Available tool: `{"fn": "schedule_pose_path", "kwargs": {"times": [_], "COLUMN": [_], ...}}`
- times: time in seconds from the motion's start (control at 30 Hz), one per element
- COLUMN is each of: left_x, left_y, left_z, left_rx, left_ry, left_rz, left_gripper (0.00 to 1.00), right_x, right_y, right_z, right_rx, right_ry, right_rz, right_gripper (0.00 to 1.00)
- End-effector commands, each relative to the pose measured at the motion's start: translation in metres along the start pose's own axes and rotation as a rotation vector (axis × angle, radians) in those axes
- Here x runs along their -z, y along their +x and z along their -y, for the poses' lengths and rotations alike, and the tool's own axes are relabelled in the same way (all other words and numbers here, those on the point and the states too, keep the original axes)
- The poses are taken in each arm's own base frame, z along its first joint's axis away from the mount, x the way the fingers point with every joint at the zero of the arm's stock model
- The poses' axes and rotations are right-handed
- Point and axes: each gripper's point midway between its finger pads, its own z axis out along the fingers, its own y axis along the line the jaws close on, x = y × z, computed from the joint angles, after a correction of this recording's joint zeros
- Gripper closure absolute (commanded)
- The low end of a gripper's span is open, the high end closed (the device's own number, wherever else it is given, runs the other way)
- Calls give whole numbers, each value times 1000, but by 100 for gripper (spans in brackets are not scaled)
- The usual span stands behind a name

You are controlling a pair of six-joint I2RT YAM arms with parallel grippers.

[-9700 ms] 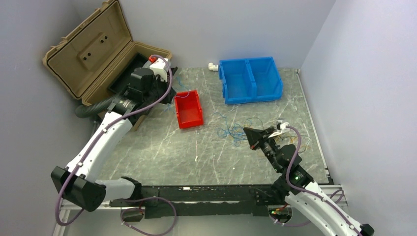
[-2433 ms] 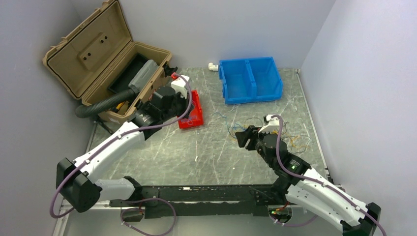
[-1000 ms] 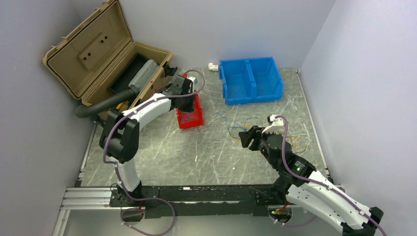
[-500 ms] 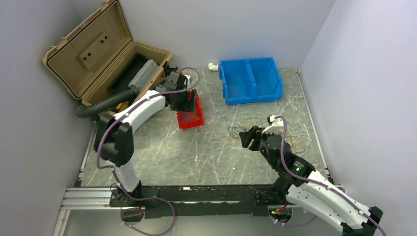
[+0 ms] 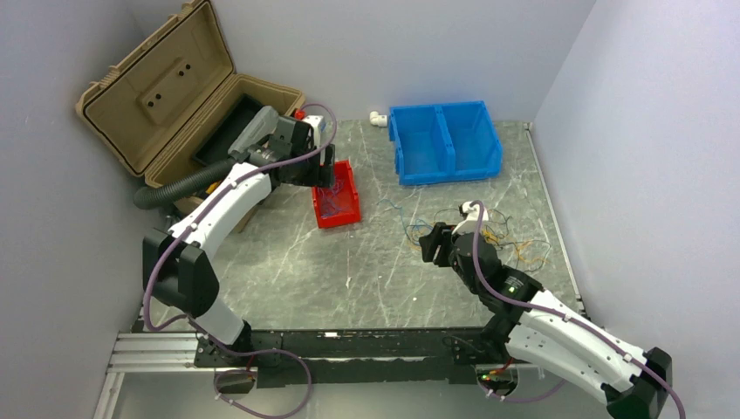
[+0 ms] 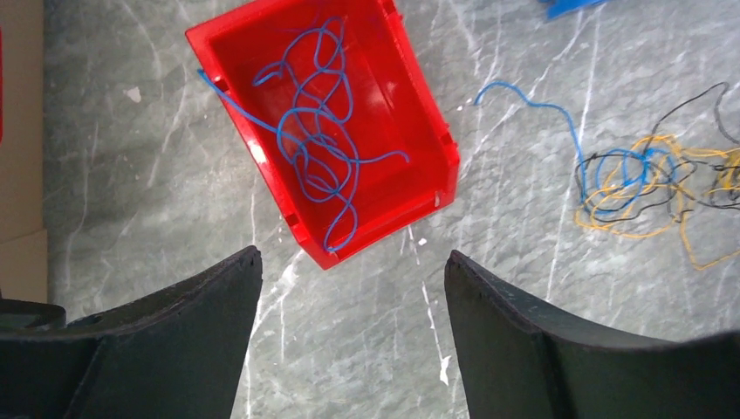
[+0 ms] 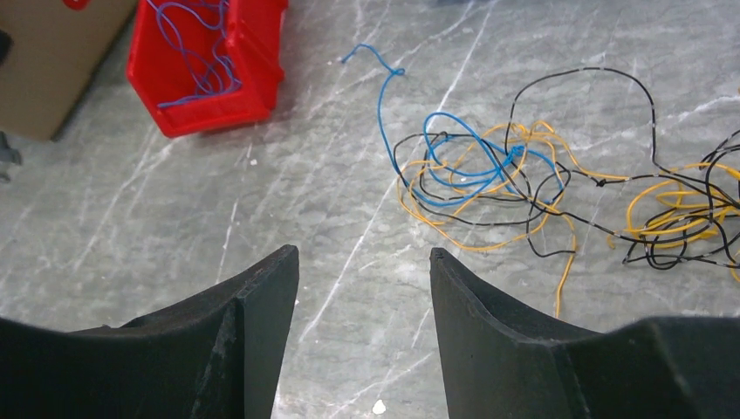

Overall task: Untangle the cables
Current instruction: Place the cable in the bin.

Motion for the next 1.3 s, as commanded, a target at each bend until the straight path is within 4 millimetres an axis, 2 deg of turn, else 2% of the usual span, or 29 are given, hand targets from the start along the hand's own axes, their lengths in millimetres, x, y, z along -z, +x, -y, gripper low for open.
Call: {"fn": "schedule_pose_path", "kwargs": {"times": [0.0,0.13,0.3,0.43,0.63,0.8,0.97,1.27], "left_x": [6,16,30,31,40,51,59,60], "left_y": [4,6,23,41,51,54,53,56], "left_z": [-7,-4,6,5,14,11,15,15], "left_rx": [0,40,65,31,-73,-113,-124,-130], "left_ry": [-9,44,159,186,246,251,273,279], "left_rz": [63,210,348,397,559,677,700,699], "left_gripper": [19,12,6,5,5,4,3,2], "right_x": [-4,-10,-19,-25,-29,-24,-27,-35], "right_y": [-12,-6,3,9,8,2,-3,-5], "right_z": [-6,-2,12,25,52,53,51,42], "right_rx": [-1,8,6,-18,-117,-127,-131,-142], "right_ry": [5,39,131,177,198,202,204,183], "right_rz": [26,-2,-56,-103,-129,-119,-112,-135], "right_gripper": [41,39,34,30,29,28,28,28]}}
